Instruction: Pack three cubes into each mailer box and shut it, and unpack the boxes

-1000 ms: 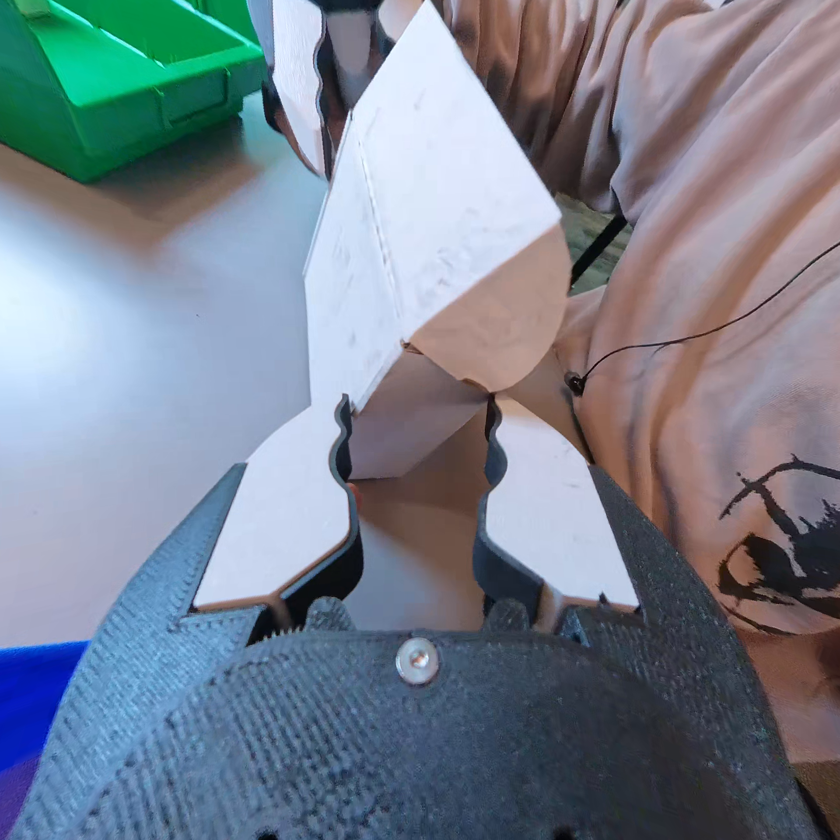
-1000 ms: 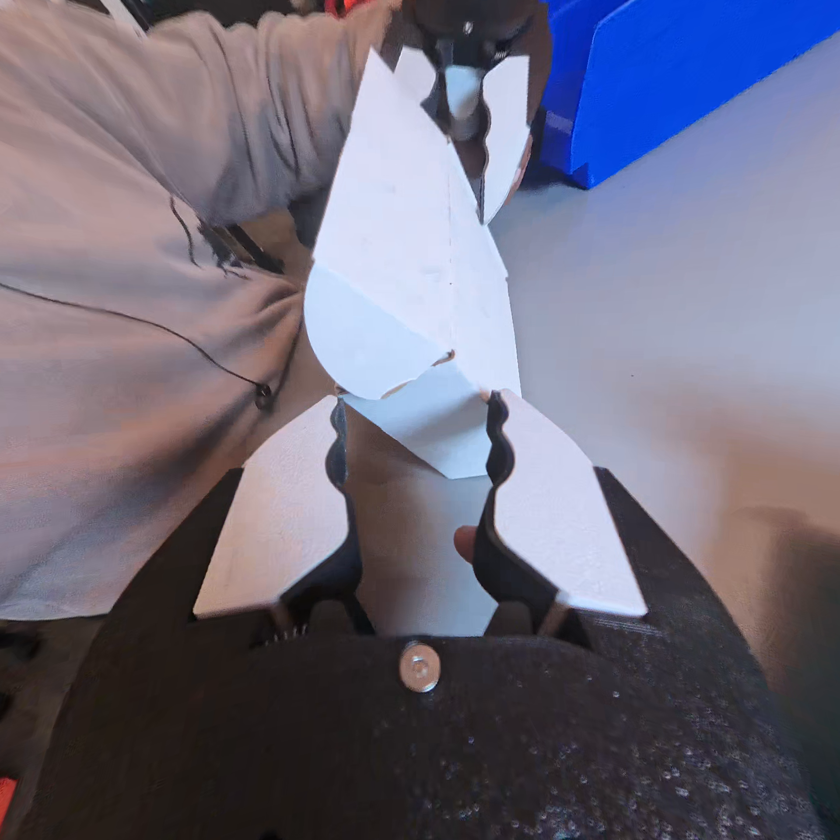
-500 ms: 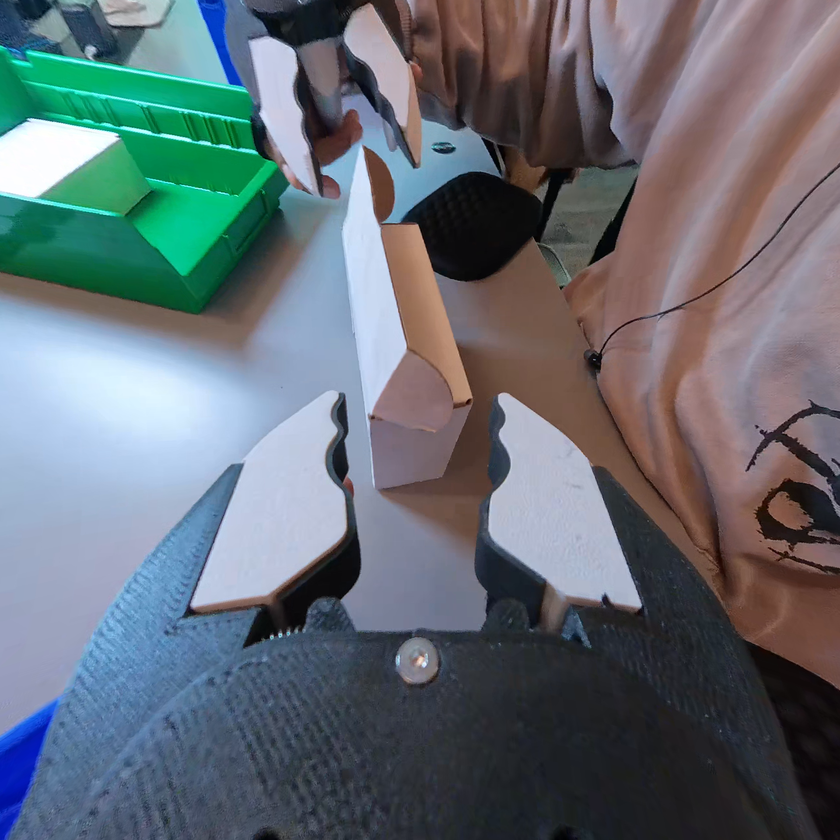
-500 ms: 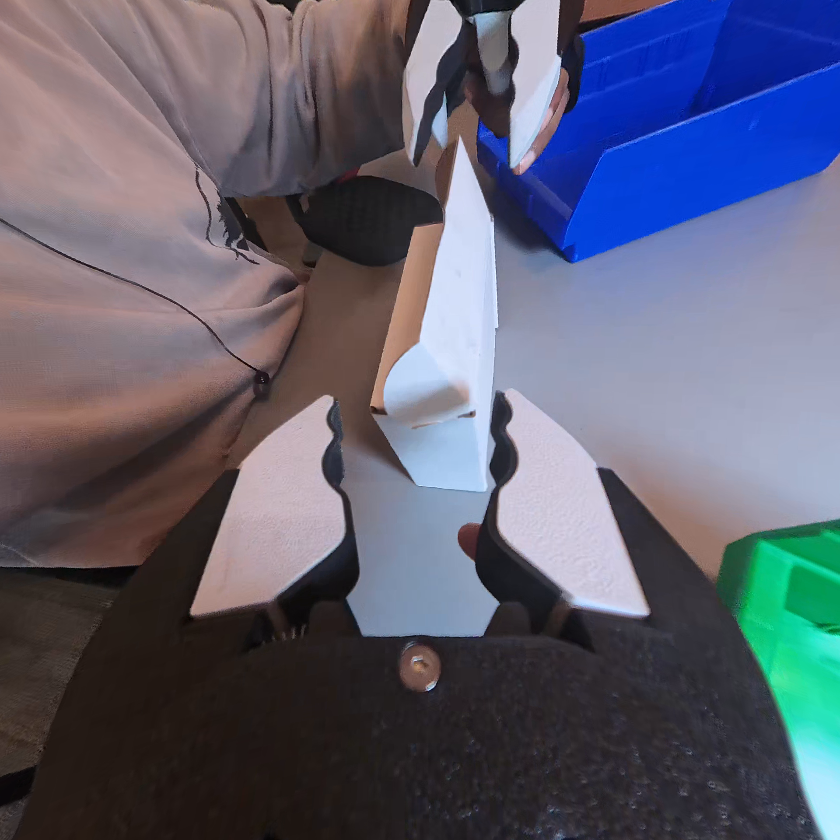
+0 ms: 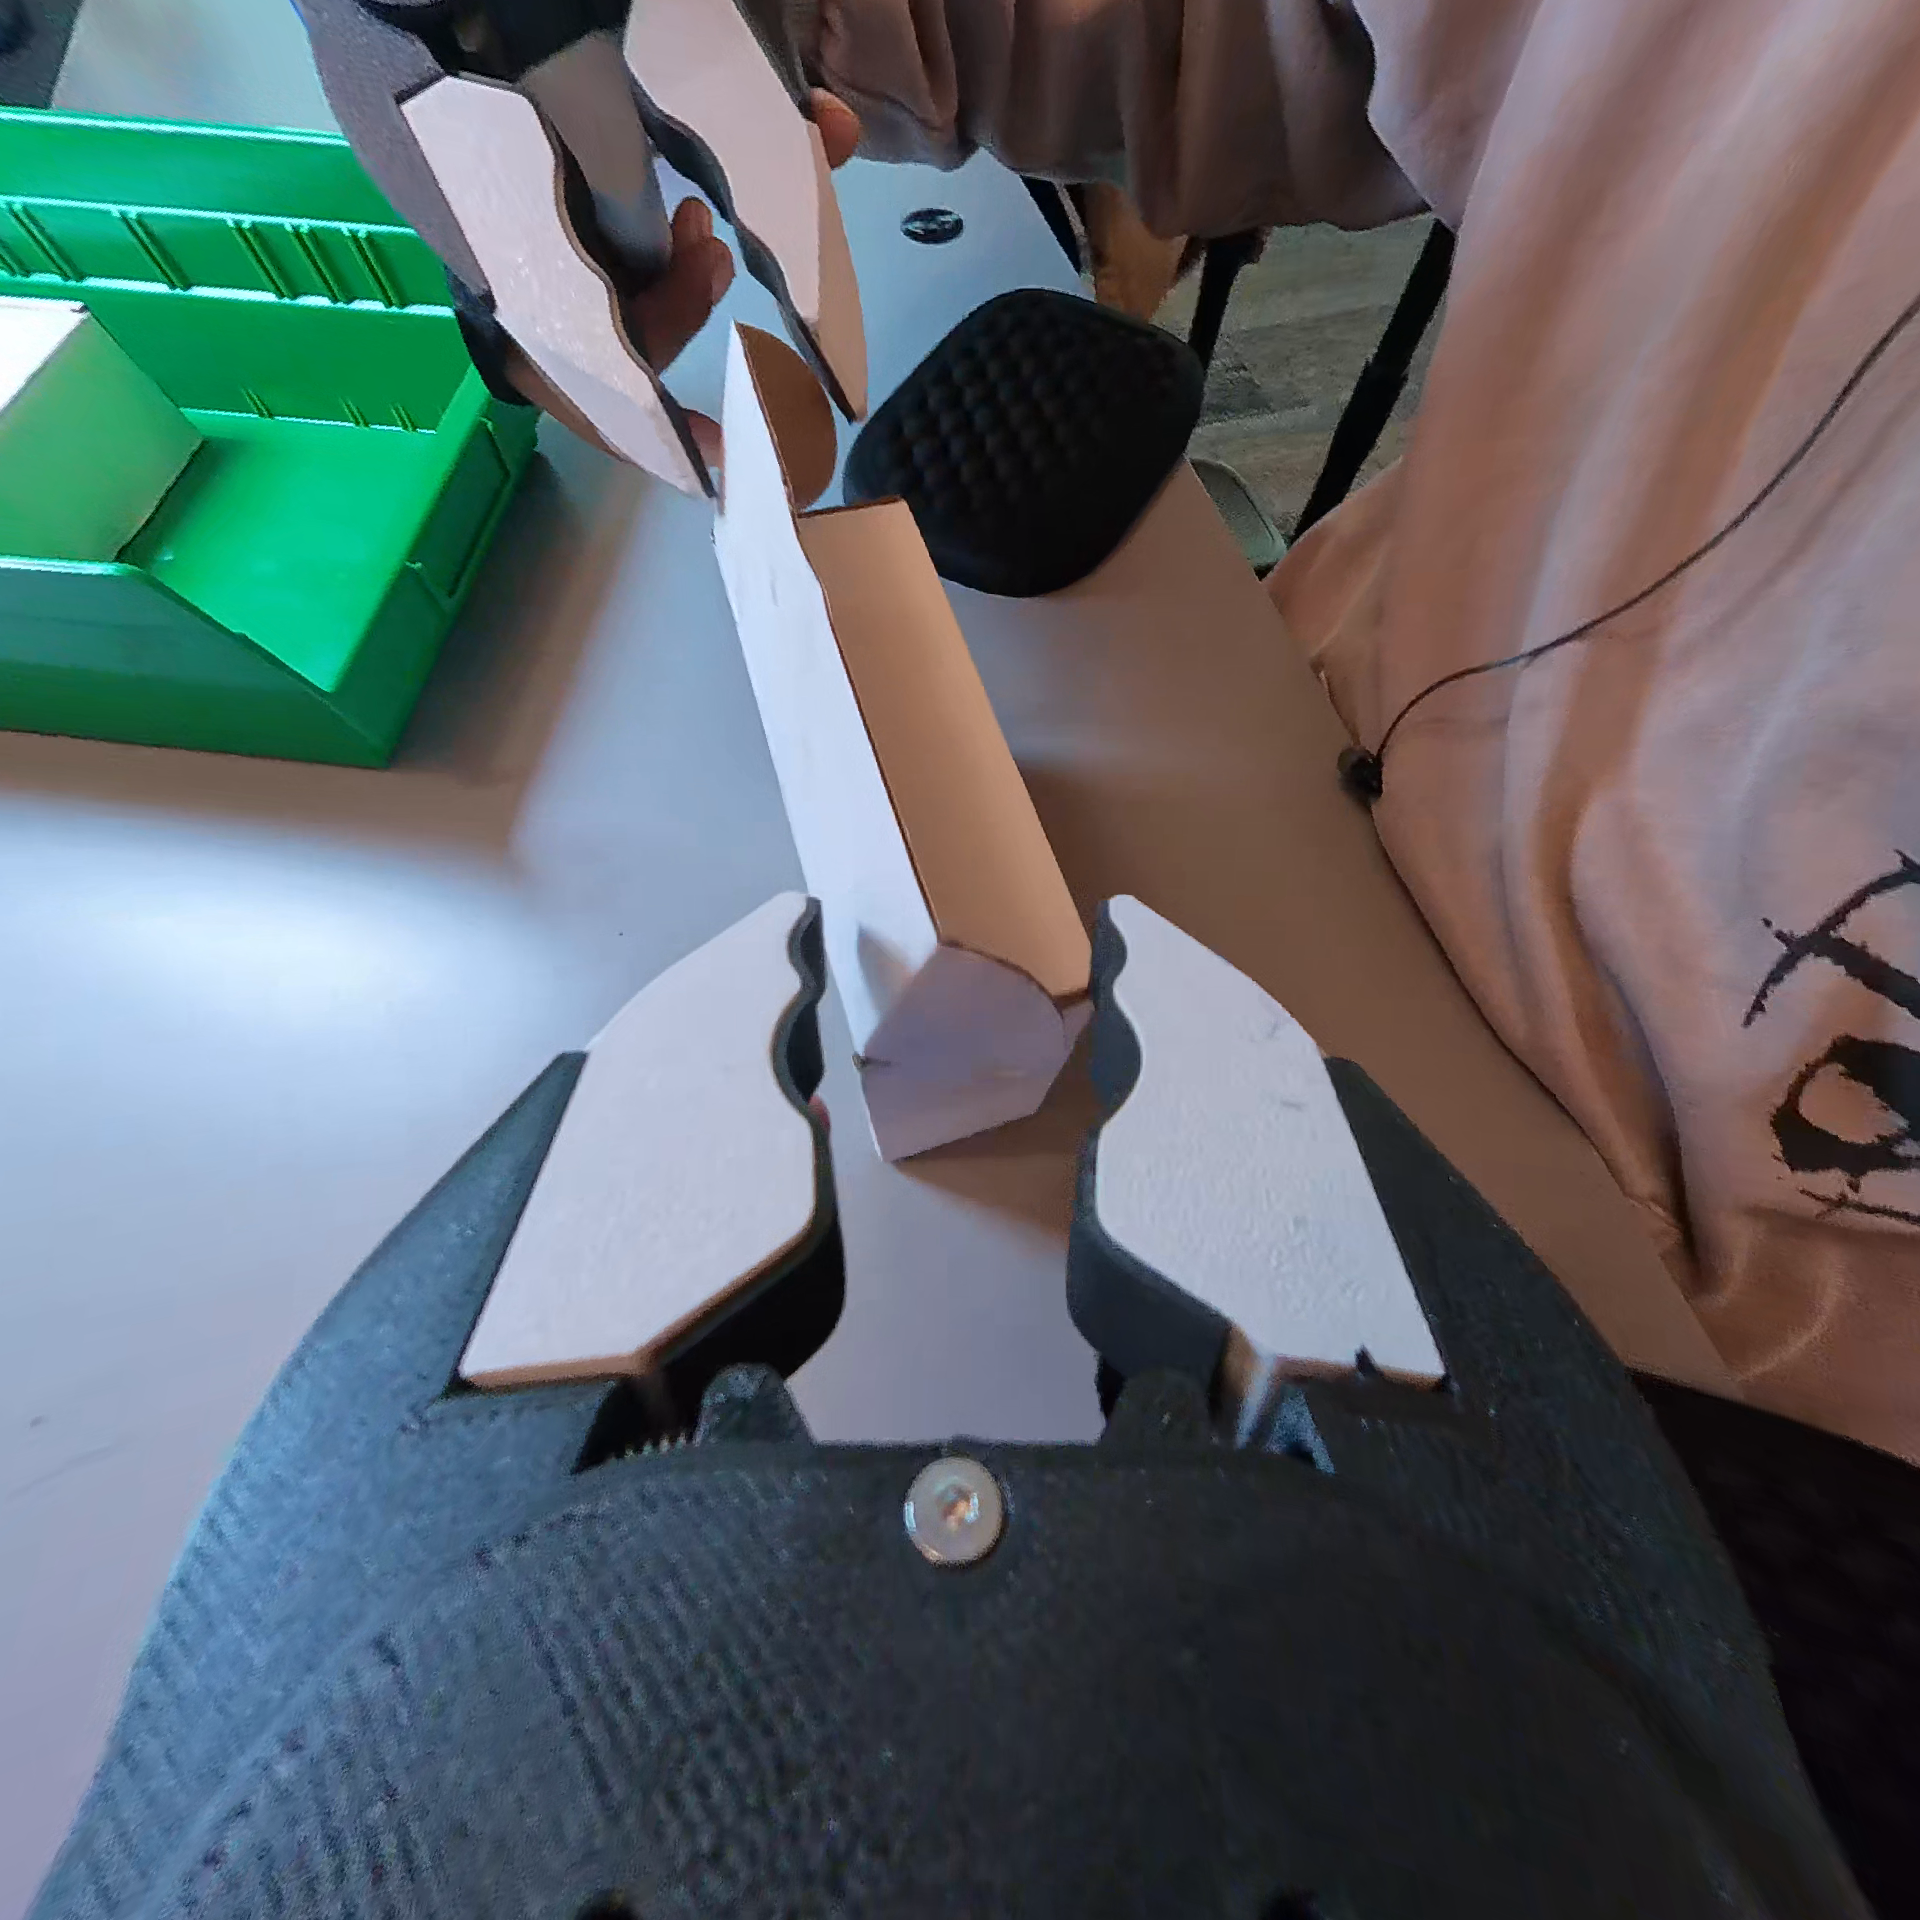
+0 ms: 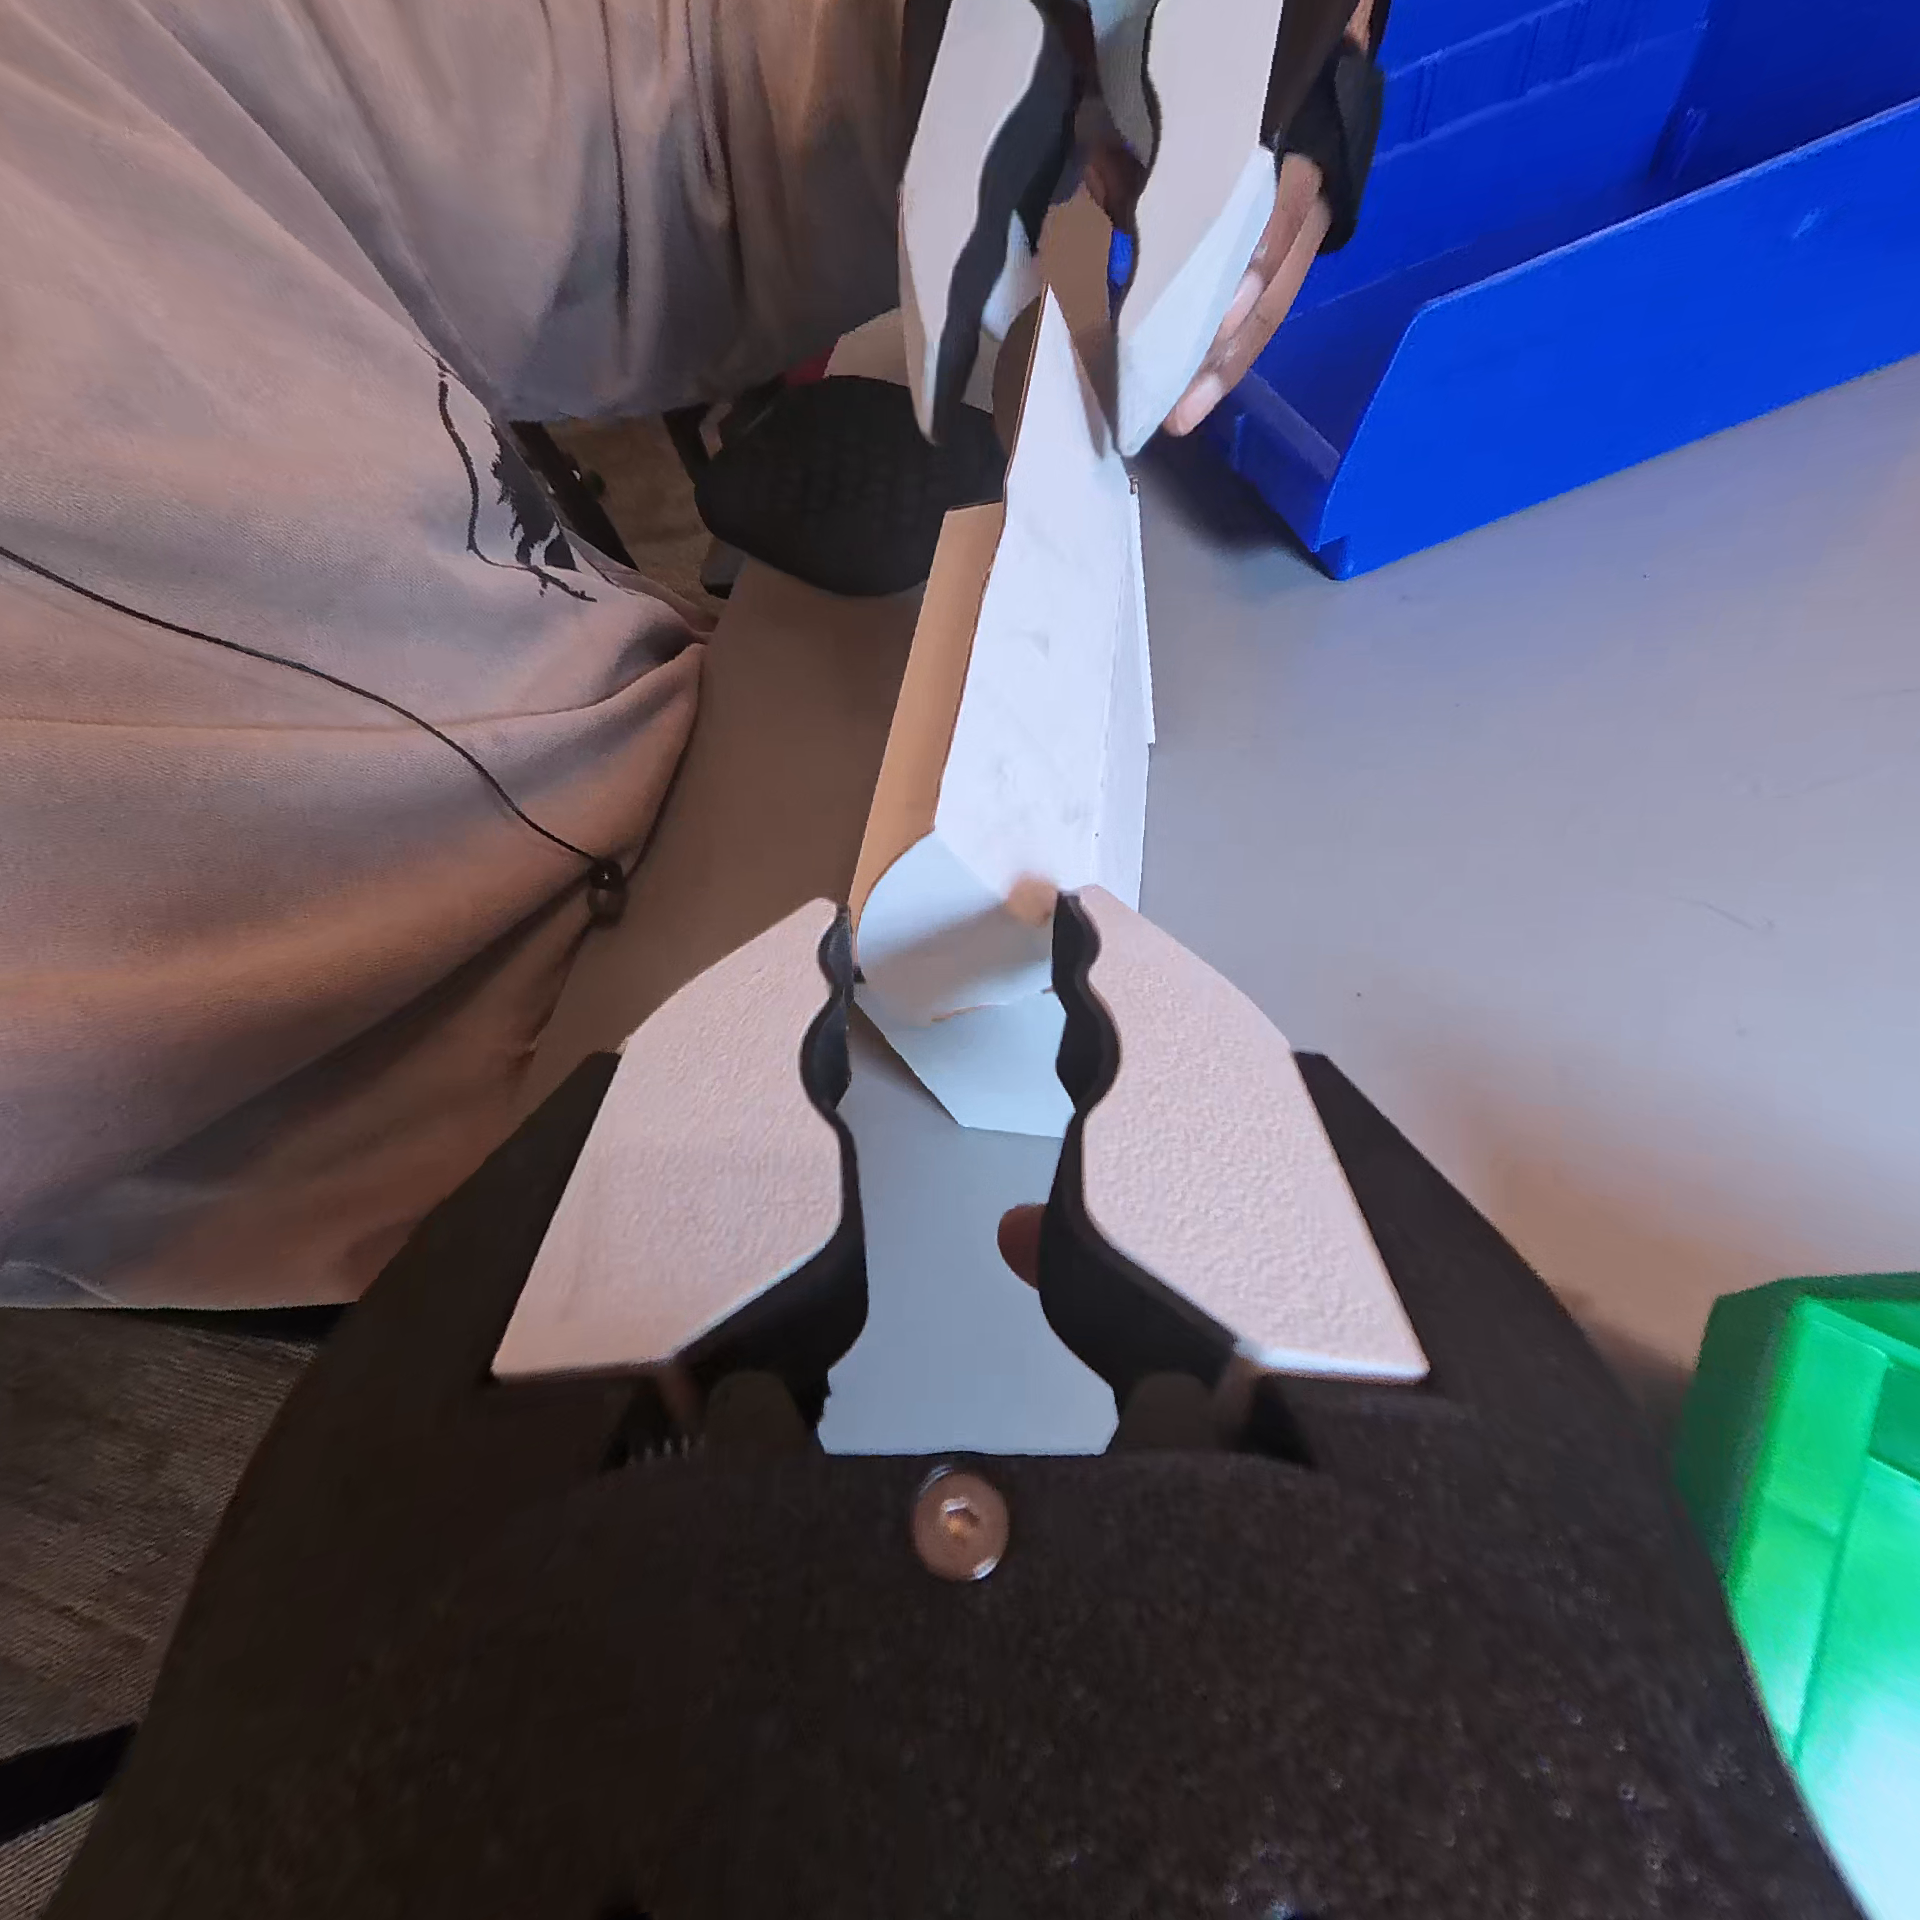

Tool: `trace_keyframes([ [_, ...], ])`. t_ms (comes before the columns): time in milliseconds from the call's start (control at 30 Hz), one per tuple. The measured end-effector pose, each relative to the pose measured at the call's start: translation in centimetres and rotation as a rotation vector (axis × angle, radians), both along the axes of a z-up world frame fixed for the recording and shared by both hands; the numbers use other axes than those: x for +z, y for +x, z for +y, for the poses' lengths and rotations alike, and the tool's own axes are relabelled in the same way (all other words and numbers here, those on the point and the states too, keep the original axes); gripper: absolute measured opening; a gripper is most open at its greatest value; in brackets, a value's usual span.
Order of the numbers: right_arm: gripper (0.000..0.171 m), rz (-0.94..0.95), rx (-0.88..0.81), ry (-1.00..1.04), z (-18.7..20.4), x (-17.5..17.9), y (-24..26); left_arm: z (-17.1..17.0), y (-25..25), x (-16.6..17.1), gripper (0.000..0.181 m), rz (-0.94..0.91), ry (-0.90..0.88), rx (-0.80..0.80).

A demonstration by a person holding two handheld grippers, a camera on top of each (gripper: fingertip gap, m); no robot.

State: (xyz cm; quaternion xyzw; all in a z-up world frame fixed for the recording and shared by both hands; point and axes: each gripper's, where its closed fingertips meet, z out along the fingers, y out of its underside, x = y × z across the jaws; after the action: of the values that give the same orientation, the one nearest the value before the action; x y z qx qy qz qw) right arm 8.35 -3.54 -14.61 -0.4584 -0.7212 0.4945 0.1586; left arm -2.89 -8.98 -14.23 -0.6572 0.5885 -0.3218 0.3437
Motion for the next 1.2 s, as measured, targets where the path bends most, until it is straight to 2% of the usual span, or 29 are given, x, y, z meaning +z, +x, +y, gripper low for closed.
trace_keyframes([
  [133, 0.041, 0.000, 0.008, 0.012, 0.0, -0.3, 0.2, -0.1, -1.6, -0.7, 0.058, 0.053, -0.007, -0.007],
  [300, 0.039, 0.014, 0.006, 0.013, -0.1, -0.5, -0.3, 0.0, -0.6, -0.8, 0.039, 0.005, 0.040, -0.028],
  [400, 0.038, 0.001, -0.025, -0.019, 0.0, -0.3, -0.7, 0.6, -0.3, -0.6, 0.037, 0.000, 0.029, 0.010],
  [600, 0.036, -0.079, -0.194, -0.173, 0.4, -0.1, -1.4, 1.1, -0.4, -0.2, 0.035, -0.119, -0.117, 0.125],
  [900, 0.037, -0.007, -0.167, -0.013, -0.6, -0.4, -0.9, 0.2, -0.1, -0.5, 0.035, -0.077, 0.005, 0.135],
  [1200, 0.037, 0.026, -0.094, 0.039, -1.1, -0.6, -0.5, -0.5, 0.1, -0.9, 0.036, 0.011, 0.110, 0.095],
])
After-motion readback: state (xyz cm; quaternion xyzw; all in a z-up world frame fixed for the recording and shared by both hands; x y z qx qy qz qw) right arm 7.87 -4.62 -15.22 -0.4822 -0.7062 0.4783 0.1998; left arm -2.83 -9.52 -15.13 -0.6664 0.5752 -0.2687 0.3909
